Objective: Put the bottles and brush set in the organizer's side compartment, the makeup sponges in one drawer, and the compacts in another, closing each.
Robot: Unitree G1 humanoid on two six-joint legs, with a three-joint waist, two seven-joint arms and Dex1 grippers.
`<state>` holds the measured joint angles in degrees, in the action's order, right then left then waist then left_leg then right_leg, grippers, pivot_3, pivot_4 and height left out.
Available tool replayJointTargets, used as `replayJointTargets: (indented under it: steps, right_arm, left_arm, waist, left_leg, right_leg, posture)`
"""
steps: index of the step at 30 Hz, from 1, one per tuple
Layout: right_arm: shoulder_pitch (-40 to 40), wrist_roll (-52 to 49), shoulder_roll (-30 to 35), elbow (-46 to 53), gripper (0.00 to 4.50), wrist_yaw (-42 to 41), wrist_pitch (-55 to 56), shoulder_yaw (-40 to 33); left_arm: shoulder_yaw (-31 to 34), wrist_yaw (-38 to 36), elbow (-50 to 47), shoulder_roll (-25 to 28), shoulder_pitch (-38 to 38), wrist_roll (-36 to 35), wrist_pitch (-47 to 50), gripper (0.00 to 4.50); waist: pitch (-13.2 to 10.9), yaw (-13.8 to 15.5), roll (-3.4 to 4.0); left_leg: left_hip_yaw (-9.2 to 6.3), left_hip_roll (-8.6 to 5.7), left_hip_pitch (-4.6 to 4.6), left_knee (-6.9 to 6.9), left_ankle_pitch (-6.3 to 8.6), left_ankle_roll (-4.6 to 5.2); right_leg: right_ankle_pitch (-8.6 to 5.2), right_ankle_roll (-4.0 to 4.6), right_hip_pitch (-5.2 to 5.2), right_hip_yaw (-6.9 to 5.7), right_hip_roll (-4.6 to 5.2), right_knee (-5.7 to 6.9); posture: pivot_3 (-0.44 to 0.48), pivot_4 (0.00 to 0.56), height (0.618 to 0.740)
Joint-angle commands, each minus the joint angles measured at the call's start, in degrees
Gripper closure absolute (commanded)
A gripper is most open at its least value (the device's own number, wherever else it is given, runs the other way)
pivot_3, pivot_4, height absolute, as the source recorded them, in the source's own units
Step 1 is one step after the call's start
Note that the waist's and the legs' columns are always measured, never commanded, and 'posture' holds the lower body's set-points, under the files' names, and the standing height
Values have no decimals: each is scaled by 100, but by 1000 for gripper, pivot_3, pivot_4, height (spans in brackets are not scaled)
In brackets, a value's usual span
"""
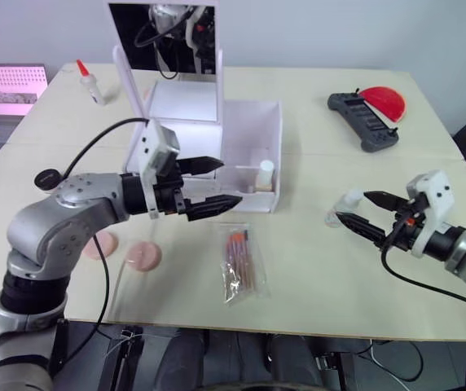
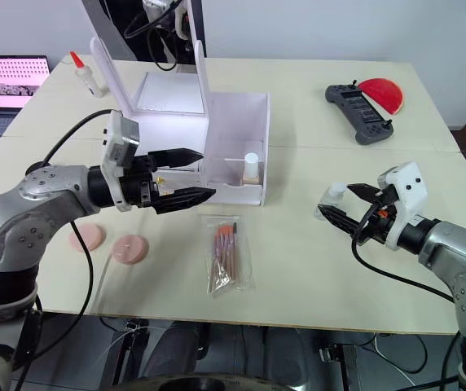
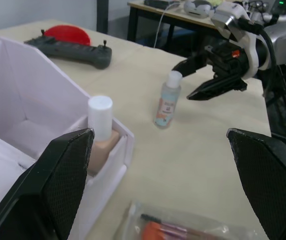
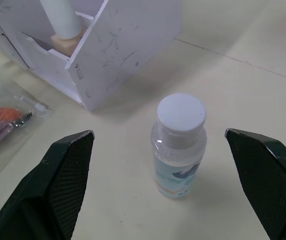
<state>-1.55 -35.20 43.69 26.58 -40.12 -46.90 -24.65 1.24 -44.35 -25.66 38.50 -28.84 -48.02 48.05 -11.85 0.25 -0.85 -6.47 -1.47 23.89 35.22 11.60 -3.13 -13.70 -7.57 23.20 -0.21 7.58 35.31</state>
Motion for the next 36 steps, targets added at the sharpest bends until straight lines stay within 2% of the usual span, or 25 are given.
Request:
replayJointTargets:
  steps: [1,2,4,15,25,36]
  right_arm:
    - [-207,-110,-97,90,589,173,123,-43]
    - [-234,-113,-105,94,909,202,118,-32]
    - [-275,-52,-84,105,1841,218,154,51]
    - [-437,99,-19,-84,1841,322,273,351]
    - [-260,100,107,-345,1841,168,514,-9]
    - [-178,18,122,-331,1841,40,577,-46]
  left_arm:
    - [117,45,-196,50,-38,-37,2,0]
    - [122,50,-196,51,-39,-49,21,0]
    - [114,45,-192,52,-45,-88,69,0]
    - [74,5,-204,41,-74,-74,143,0]
    - [122,27,-235,67,-44,-87,152,0]
    - [92,9,-218,57,-74,-56,125,0]
  waist:
    - [0,4,0]
    - [0,4,0]
    - [0,10,0]
    - [0,10,0]
    - [0,14,0]
    - [0,9,0]
  left_leg:
    - [0,0,0,1,0,0]
    - [0,0,0,2,0,0]
    - [0,0,0,2,0,0]
    - [0,1,0,2,0,0]
    - [0,1,-1,3,0,0]
    - [0,1,-2,3,-1,1]
  right_leg:
    - [0,0,1,0,0,1]
    - [0,0,1,0,0,2]
    - [0,0,0,0,0,2]
    - [0,0,0,0,-1,2]
    - [1,0,0,0,-2,5]
    - [1,0,0,0,-2,7]
  posture:
    - [0,150,740]
    - [0,150,740]
    - [0,150,740]
    - [0,150,740]
    - [0,150,740]
    - [0,150,740]
